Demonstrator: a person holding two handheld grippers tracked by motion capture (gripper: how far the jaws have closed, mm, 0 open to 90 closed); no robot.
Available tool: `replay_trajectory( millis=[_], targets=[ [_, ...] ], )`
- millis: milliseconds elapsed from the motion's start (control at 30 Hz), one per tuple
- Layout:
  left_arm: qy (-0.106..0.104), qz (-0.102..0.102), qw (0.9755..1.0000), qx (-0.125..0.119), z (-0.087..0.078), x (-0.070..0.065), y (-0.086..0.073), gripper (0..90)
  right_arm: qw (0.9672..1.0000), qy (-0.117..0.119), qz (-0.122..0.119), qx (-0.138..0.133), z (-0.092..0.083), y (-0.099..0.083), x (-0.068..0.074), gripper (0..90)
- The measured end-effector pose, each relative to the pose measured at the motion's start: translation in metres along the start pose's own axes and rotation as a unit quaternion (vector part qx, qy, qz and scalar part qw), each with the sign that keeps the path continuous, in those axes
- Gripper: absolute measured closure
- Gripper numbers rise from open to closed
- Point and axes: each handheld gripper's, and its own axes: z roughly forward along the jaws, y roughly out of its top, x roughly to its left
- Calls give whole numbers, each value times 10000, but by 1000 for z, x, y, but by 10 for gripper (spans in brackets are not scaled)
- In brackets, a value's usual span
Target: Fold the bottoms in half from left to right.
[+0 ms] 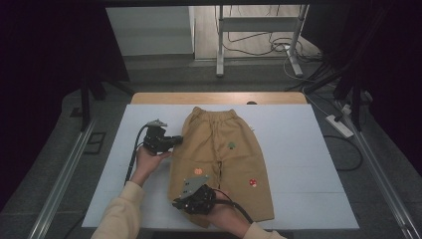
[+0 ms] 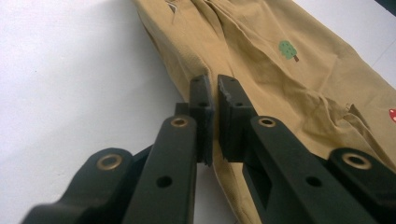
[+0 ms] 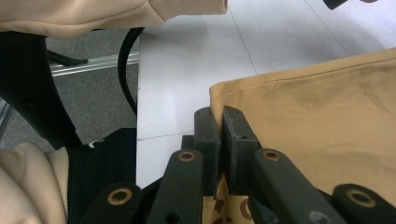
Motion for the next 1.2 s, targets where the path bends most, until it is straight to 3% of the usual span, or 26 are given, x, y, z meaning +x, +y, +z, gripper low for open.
replay_trajectory(
  millis=[233,567,1033,1200],
  targets=[
    [-7,-9,10000,1,-1,1,0,846,9996,114,192,-171,-4,1,-3,851],
    [-32,-33,10000,-67,-7,1,2,850,9996,32,131,-243,-7,9,2,855],
    [-68,-101,9994,-336,-30,4,6,851,9990,141,129,-411,-5,15,3,856],
    [-118,-165,9981,-586,-50,8,7,852,9979,196,15,-621,-6,27,7,857]
  ],
)
